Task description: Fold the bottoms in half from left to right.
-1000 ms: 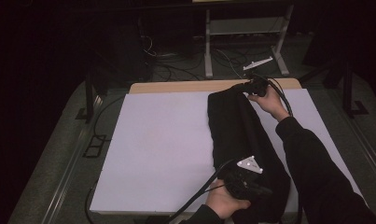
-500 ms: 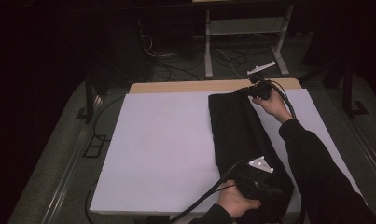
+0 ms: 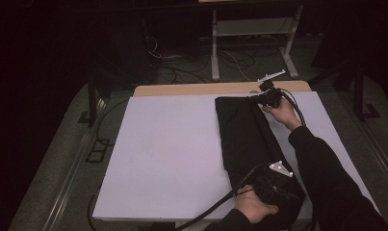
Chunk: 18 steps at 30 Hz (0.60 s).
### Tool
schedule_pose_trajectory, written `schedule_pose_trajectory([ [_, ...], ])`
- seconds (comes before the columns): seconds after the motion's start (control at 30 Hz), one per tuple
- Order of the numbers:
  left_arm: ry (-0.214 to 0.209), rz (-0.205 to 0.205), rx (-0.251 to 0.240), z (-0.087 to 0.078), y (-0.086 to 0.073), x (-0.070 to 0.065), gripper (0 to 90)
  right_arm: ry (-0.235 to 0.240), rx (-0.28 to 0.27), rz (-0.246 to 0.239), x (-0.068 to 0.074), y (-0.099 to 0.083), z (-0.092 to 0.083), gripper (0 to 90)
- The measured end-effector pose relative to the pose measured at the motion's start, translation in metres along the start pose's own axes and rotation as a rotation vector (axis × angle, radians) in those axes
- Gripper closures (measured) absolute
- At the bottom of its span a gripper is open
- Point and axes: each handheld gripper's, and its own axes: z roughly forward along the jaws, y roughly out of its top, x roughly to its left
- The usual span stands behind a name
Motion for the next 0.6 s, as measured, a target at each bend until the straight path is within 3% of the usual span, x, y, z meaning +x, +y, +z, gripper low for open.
schedule_pose_trajectory([
  [0.33,0.002,-0.010,0.012,0.015,0.005,-0.001,88.3,-0.004,-0.009,0.019,-0.006,-0.008,-0.005,84.5],
  [0.43,-0.064,0.007,-0.015,0.019,0.007,-0.002,84.3,-0.002,-0.009,0.029,-0.007,-0.008,-0.007,80.6],
  [0.5,-0.070,0.038,-0.025,0.019,0.007,-0.004,75.8,0.000,0.000,0.034,-0.007,-0.008,-0.011,77.1],
  [0.53,-0.065,0.039,-0.028,0.020,0.007,-0.005,62.6,-0.034,0.009,0.007,-0.004,-0.010,-0.014,71.3],
  [0.57,-0.047,0.039,-0.040,0.019,0.007,-0.005,58.7,-0.035,0.012,0.017,-0.004,-0.011,-0.016,60.6],
  [0.6,-0.047,0.039,-0.040,0.019,0.007,-0.005,54.6,-0.035,0.012,0.017,-0.004,-0.011,-0.016,60.6],
])
